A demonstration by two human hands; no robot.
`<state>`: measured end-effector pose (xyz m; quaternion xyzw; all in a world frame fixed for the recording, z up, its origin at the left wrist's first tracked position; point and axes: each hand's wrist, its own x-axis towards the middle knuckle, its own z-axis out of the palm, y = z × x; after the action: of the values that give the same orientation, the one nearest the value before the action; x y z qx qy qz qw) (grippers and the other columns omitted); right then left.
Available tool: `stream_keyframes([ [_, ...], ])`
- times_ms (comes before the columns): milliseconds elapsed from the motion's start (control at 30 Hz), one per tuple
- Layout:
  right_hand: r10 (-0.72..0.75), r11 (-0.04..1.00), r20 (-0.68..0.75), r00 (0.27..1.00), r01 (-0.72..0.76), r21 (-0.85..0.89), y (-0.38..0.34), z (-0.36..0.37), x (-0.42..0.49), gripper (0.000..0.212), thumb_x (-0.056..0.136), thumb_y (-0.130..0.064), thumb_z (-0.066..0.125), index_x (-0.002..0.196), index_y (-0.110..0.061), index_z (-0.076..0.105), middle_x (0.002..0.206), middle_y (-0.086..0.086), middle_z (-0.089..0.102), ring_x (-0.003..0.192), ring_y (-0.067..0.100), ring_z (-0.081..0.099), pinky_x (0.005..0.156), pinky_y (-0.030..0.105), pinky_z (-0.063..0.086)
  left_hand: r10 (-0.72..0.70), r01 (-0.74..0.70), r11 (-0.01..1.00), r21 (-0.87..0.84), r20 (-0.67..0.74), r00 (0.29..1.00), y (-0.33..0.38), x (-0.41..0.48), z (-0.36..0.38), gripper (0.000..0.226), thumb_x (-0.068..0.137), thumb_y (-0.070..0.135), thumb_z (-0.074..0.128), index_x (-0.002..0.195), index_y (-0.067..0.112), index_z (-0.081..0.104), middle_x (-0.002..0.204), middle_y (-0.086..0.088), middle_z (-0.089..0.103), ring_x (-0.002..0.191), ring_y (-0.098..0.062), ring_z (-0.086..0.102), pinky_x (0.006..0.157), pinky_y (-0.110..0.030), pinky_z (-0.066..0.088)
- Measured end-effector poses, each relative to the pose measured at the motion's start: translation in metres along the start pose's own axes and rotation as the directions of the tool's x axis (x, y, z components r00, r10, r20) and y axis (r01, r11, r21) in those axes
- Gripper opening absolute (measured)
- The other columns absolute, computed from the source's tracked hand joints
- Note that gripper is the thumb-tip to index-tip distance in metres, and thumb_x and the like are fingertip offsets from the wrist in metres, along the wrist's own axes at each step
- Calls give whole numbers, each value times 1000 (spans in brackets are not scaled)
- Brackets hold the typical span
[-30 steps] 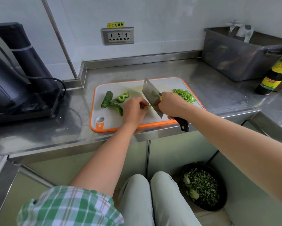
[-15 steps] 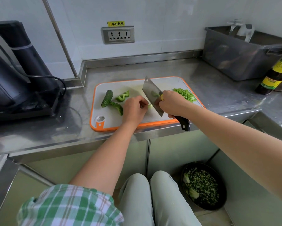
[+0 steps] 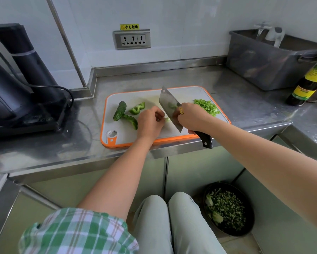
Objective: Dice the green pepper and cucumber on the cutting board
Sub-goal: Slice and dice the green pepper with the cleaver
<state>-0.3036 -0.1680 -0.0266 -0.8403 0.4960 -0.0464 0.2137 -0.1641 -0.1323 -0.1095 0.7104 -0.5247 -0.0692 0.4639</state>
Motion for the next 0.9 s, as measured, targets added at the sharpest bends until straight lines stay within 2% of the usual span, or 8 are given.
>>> stream_keyframes([
  [167, 5, 999, 18, 1000, -4, -37, -3, 6, 3, 11, 88, -2, 38, 97, -3, 42, 79, 14, 52, 51, 24, 54, 43, 29, 41, -1, 1, 1000, -2, -15, 1000, 0, -1, -1, 11, 73, 3, 72, 80, 11, 67, 72, 1, 65, 63, -11, 54, 62, -22, 43],
  [333, 26, 999, -53, 998, -24, 46, 1, 7, 4, 8, 89, -2, 38, 96, -3, 42, 72, 10, 50, 45, 22, 56, 41, 26, 38, -19, 19, 1000, -19, -11, 1000, 0, 0, -1, 13, 72, 2, 72, 80, 12, 66, 70, 3, 62, 61, -10, 52, 57, -9, 37],
  [500, -12, 1000, 7, 1000, 11, 13, -5, -1, 0, 23, 85, 0, 35, 103, 0, 50, 70, 13, 54, 42, 23, 55, 35, 22, 37, -29, 28, 999, -16, -25, 999, -2, 1, 1, 14, 73, 2, 71, 81, 12, 66, 71, 4, 63, 63, -12, 55, 65, -24, 46],
  [633, -9, 999, 23, 1000, 9, -32, -8, 7, 2, 24, 85, -1, 38, 106, -1, 50, 70, 10, 52, 46, 23, 55, 40, 25, 38, -8, 7, 1000, -27, -24, 1000, -1, -1, -1, 14, 73, 5, 73, 79, 14, 64, 69, 5, 61, 62, -12, 54, 62, -24, 44],
  [700, 4, 1000, 4, 1000, -4, -19, -7, 9, 4, 17, 87, -1, 38, 102, -2, 46, 71, 9, 49, 47, 22, 54, 42, 27, 39, -9, 8, 999, -31, -24, 1000, 0, -1, -1, 14, 73, 6, 73, 79, 14, 64, 69, 4, 62, 62, -12, 55, 63, -23, 44],
  [800, 25, 999, -29, 999, -24, 21, -1, 8, 3, 7, 89, -2, 37, 96, -3, 40, 73, 8, 47, 45, 21, 54, 40, 23, 35, -16, 15, 999, -32, -20, 1000, -1, -1, -1, 15, 73, 5, 73, 79, 15, 64, 71, 4, 62, 64, -12, 56, 64, -23, 46],
  [900, 15, 998, -23, 1000, -13, 63, 2, 4, 0, 12, 89, -2, 35, 99, -2, 43, 72, 10, 48, 44, 23, 55, 34, 21, 34, -20, 19, 999, -25, -16, 1000, -2, 0, 0, 14, 74, 3, 72, 83, 12, 66, 72, 3, 63, 66, -13, 58, 67, -24, 47],
])
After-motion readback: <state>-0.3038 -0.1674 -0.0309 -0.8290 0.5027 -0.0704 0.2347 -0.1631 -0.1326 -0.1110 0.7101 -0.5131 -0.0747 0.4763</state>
